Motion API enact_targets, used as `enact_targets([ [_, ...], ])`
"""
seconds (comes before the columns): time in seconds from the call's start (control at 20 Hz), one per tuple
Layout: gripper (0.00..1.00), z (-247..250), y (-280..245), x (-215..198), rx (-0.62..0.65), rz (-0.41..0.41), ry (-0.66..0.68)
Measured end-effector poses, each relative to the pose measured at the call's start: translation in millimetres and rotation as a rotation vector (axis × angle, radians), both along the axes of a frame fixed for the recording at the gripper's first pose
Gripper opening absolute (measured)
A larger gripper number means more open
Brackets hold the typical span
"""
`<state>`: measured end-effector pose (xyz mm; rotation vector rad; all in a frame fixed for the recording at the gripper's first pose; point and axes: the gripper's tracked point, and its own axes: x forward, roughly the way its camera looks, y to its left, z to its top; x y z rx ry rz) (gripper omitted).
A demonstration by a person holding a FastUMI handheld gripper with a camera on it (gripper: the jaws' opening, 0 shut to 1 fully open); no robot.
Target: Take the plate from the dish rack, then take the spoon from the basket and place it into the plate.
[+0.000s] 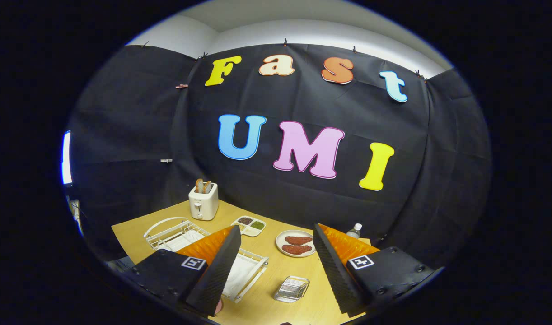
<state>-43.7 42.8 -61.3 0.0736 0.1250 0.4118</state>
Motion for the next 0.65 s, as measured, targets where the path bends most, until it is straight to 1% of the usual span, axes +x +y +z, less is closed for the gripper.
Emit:
enact_targets([
  [0.25,0.98,-10,-13,3,0.008,-0.033,0.016],
  [0.45,0.98,-25,-9,5,0.014,-0.036,0.049],
  [0.65,0.98,-31,-10,6,0.007,-0.04,0.053],
])
